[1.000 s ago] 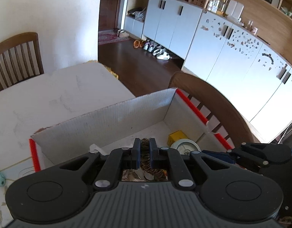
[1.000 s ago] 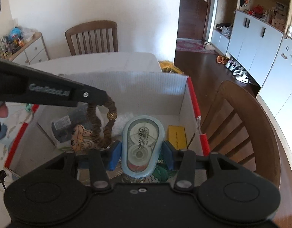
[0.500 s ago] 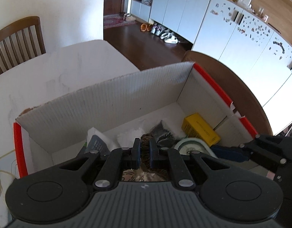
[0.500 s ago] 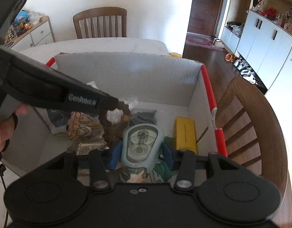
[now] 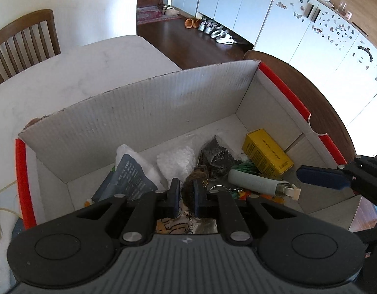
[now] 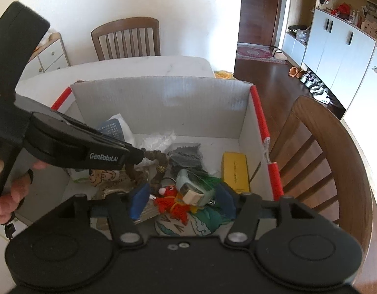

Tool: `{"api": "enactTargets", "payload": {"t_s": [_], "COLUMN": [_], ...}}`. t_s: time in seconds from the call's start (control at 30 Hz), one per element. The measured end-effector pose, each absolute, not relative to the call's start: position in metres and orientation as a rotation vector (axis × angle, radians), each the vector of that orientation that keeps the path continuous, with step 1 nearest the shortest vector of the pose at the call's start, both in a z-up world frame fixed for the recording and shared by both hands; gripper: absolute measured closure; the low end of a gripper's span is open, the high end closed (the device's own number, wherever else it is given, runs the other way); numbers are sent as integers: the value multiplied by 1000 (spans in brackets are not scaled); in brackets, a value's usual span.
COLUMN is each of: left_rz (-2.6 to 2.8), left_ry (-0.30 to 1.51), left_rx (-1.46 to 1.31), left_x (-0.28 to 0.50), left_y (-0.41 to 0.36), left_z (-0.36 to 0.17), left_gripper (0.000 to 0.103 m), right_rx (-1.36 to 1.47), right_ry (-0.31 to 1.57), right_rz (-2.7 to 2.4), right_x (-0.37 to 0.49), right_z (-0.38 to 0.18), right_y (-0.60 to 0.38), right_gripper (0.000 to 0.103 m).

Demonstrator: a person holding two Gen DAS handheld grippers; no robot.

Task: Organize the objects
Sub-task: 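Open both tools to release the bracelet and tape roller in the box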

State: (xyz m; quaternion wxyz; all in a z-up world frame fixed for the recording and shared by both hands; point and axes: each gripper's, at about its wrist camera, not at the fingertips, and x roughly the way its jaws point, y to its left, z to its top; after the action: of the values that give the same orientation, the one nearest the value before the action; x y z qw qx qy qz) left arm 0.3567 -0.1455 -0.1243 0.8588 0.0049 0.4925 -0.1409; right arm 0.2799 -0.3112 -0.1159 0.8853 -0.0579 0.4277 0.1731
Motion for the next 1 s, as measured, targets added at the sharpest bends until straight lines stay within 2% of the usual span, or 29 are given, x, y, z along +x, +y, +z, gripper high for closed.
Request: {"api": "enactTargets", "payload": {"t_s": [0.37, 0.47, 0.6, 0.77, 1.0], "left_rz": [-285, -283, -286, -281, -274], "left_ry": [984, 963, 930, 898, 860], "left_rx": [38, 48, 42, 27, 13], "left_x": [341, 335, 326, 316, 299], "left_y": [-142, -140, -133, -120, -99], "left_z": [-107, -99, -87, -74, -58], "left_gripper": [79, 70, 47, 44, 33], "right_rx": [-71, -53, -38, -18, 23], "right_ry": [877, 873, 853, 837, 818], "right_rz": [346, 349, 354, 350, 340], "right_x": [274, 271, 264, 259, 250], "right_z": [-105, -101, -95, -87, -78], "right_y": [-317, -317, -317, -314, -308], "right_gripper": [39, 31, 29, 27, 21]}}
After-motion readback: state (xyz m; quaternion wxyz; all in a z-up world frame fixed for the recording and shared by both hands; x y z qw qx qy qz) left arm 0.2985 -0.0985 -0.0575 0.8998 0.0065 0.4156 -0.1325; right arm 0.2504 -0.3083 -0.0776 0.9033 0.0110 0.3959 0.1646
